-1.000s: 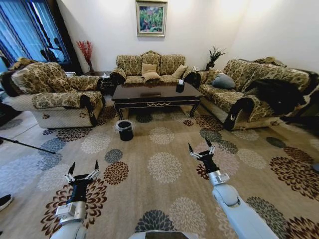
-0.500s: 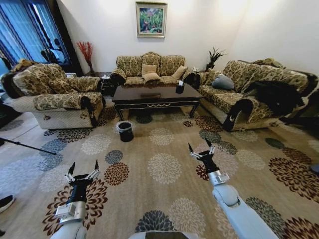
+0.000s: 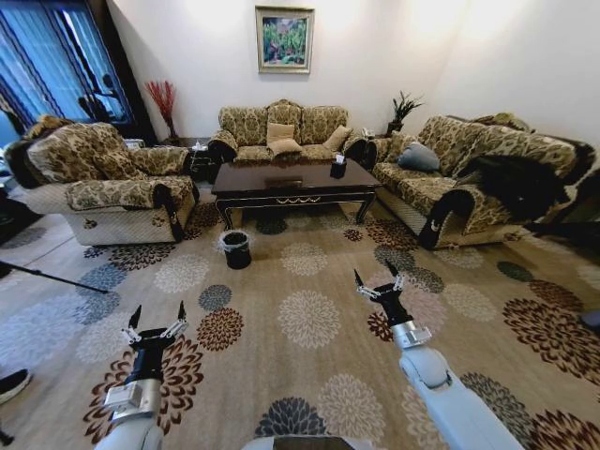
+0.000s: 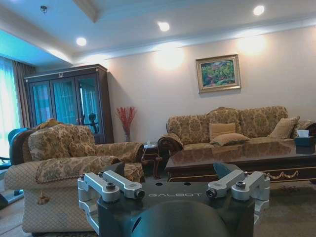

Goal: Move to the front of the table and pick up the trash from the floor, then place it into the trash bin.

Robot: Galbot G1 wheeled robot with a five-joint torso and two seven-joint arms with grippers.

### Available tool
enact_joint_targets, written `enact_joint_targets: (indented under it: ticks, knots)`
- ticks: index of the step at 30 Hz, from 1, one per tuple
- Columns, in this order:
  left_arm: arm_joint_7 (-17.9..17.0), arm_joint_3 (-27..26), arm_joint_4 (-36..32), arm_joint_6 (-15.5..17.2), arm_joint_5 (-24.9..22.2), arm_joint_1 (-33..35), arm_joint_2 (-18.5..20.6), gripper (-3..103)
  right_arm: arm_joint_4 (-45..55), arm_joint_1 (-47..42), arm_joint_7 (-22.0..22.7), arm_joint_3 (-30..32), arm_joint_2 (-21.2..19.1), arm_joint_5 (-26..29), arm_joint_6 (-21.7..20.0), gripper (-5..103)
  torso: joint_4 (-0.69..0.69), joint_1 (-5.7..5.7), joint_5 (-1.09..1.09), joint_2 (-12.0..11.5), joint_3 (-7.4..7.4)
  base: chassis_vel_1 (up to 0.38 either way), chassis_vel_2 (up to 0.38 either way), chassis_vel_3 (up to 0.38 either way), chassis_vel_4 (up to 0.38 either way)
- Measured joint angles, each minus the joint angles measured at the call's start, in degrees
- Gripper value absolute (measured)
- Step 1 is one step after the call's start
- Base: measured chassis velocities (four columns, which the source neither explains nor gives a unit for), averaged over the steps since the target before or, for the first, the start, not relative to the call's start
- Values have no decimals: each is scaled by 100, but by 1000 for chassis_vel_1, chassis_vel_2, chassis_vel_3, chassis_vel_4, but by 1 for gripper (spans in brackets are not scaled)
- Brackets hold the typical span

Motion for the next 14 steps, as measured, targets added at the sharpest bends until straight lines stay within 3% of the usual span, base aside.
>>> enact_joint_targets:
  ticks: [14]
  knots:
    - [0, 0, 0, 0, 0, 0, 0, 100, 0, 0, 0, 0, 0, 0, 0, 100, 0, -10, 0, -23, -12, 0, 0, 0, 0]
